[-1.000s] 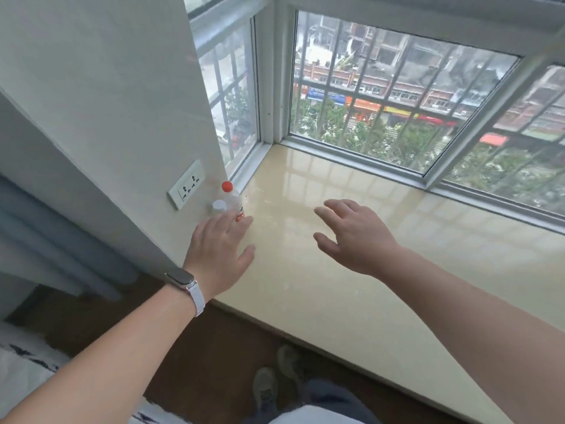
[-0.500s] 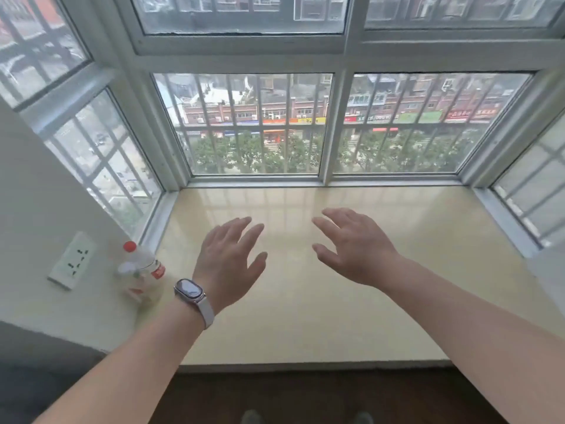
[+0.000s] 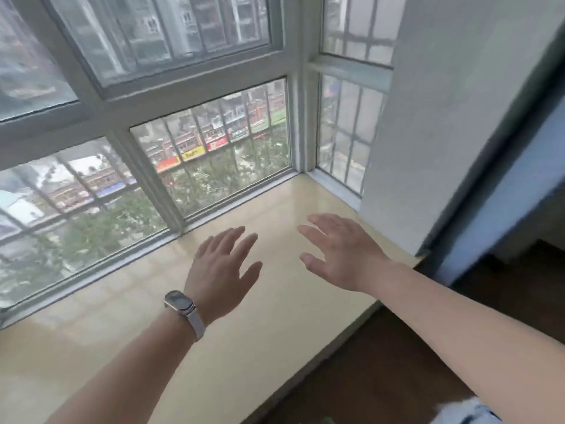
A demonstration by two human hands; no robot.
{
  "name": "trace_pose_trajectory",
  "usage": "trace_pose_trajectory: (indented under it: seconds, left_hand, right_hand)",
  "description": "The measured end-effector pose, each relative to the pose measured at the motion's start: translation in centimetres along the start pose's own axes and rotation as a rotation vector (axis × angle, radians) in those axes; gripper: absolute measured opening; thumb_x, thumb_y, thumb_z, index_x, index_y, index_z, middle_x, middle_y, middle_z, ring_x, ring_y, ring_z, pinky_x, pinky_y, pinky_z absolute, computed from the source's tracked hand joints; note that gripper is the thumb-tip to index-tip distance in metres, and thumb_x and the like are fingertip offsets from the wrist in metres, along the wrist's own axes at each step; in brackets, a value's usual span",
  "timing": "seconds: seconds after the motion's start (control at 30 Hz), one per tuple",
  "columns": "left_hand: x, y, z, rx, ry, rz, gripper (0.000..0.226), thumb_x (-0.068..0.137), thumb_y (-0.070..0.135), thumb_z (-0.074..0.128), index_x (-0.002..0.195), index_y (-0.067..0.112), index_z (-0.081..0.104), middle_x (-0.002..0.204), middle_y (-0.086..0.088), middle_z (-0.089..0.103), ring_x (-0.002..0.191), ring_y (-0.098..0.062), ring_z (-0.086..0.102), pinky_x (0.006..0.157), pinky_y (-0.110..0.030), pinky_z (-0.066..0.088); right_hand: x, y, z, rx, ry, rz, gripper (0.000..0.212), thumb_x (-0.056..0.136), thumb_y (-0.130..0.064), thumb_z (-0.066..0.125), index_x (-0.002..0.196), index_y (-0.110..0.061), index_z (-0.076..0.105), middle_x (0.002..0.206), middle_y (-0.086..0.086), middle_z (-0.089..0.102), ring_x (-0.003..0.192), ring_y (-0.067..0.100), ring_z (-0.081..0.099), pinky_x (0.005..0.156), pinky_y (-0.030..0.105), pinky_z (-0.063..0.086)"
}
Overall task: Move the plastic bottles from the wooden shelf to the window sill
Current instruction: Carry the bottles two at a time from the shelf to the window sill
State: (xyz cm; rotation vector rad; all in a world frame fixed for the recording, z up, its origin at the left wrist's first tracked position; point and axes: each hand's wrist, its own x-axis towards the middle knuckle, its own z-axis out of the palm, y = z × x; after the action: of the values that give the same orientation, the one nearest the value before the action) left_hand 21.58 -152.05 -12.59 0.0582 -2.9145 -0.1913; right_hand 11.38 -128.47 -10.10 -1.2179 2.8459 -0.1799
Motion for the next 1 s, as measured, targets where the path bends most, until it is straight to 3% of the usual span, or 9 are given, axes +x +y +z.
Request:
trace_pose_trajectory:
  seconds: [0.13,0.27,0.4,0.53,0.67,0.9,1.0]
  left_hand:
    - [5.5,6.2,1.2,-0.016,-0.008,0.150,0.058,0.092,0.054,0.039,0.136,0.021,0.059,0.141,-0.009,0.058,0.128,-0.036,0.054,0.107,-0.054,0.041]
    - [9.5,12.4,2.0,-0.039,-0.023,0.305,0.059,0.092,0.054,0.039,0.137,0.021,0.058,0.141,-0.009,0.058,0.129,-0.034,0.054,0.107,-0.053,0.041]
    - [12.9,17.7,2.8,-0.072,-0.021,0.464,0.059,0.093,0.055,0.038,0.139,0.021,0.056,0.143,-0.009,0.057,0.131,-0.034,0.053,0.109,-0.052,0.039]
    - [15.7,22.6,4.3,-0.137,-0.008,0.593,0.057,0.092,0.052,0.043,0.136,0.020,0.058,0.140,-0.009,0.059,0.129,-0.033,0.054,0.108,-0.048,0.038]
    - [18.2,27.3,6.1,-0.167,-0.025,0.739,0.054,0.092,0.048,0.045,0.135,0.019,0.058,0.139,-0.010,0.060,0.127,-0.035,0.056,0.105,-0.053,0.043]
    - [23.2,33.4,9.6,-0.201,-0.088,0.898,0.051,0.093,0.046,0.042,0.132,0.019,0.060,0.136,-0.010,0.061,0.124,-0.035,0.057,0.104,-0.053,0.043]
    - [26.2,35.4,10.7,-0.230,-0.091,0.948,0.051,0.091,0.045,0.043,0.129,0.017,0.063,0.132,-0.012,0.063,0.119,-0.037,0.061,0.100,-0.053,0.048]
  right_hand:
    - [-3.7,6.2,-1.6,0.004,0.054,0.127,0.069,0.093,-0.058,0.022,0.147,-0.021,0.042,0.155,0.009,0.036,0.141,0.030,0.032,0.113,0.043,0.026]
    - [-7.6,11.3,-3.0,0.003,0.071,0.260,0.061,0.100,-0.053,0.035,0.153,-0.023,0.030,0.161,0.006,0.024,0.146,0.025,0.020,0.117,0.039,0.016]
    - [-11.5,14.5,-3.9,0.019,0.079,0.400,0.067,0.095,-0.059,0.025,0.153,-0.025,0.027,0.163,0.003,0.020,0.148,0.023,0.014,0.118,0.038,0.012]
    - [-15.3,17.3,-4.3,-0.030,0.130,0.520,0.057,0.096,-0.051,0.042,0.145,-0.020,0.043,0.152,0.007,0.040,0.140,0.027,0.034,0.112,0.043,0.028]
    - [-18.4,19.6,-4.2,-0.031,0.143,0.649,0.060,0.090,-0.053,0.040,0.134,-0.017,0.057,0.139,0.010,0.056,0.129,0.031,0.050,0.103,0.048,0.044]
    - [-20.1,24.6,-2.6,-0.043,0.170,0.846,0.056,0.086,-0.052,0.043,0.125,-0.016,0.063,0.130,0.008,0.061,0.120,0.031,0.057,0.092,0.045,0.050]
    - [-19.0,26.8,-2.8,-0.024,0.129,0.910,0.058,0.087,-0.053,0.040,0.129,-0.018,0.059,0.135,0.008,0.058,0.124,0.030,0.052,0.096,0.045,0.046]
